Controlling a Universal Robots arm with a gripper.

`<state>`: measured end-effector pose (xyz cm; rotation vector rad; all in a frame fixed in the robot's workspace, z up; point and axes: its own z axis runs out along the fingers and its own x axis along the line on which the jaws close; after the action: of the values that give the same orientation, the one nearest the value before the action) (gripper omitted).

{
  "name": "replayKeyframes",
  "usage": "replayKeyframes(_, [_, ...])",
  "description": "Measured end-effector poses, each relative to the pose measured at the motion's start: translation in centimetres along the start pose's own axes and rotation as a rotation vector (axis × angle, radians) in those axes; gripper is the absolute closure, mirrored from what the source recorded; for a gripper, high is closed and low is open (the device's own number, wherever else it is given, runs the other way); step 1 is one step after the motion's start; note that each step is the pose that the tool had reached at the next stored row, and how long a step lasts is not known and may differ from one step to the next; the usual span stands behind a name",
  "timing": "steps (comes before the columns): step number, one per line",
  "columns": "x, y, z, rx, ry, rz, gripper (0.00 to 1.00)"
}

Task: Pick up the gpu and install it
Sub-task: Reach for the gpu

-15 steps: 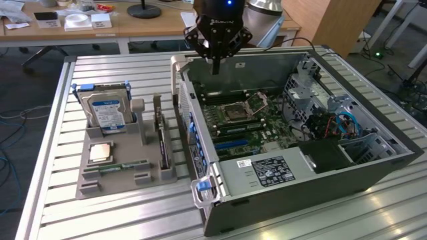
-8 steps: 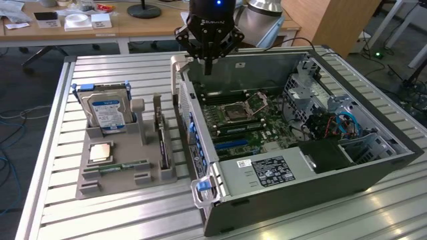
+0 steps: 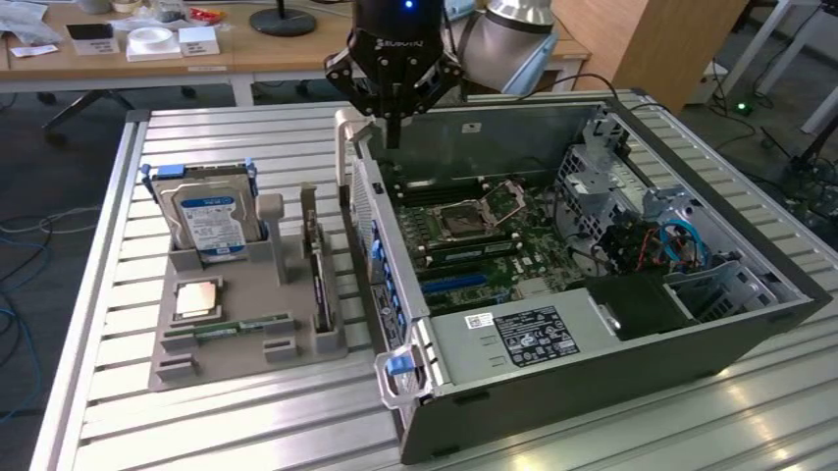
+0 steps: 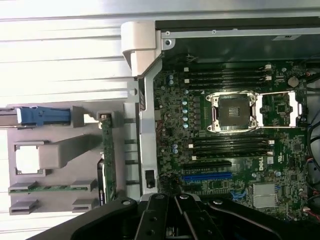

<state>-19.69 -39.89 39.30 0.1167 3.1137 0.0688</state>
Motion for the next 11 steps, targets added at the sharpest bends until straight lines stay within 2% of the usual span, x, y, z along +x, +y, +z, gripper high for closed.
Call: replayKeyframes(11, [2.5,-0.19,-0.04,0.0,0.0,0.0,0.89])
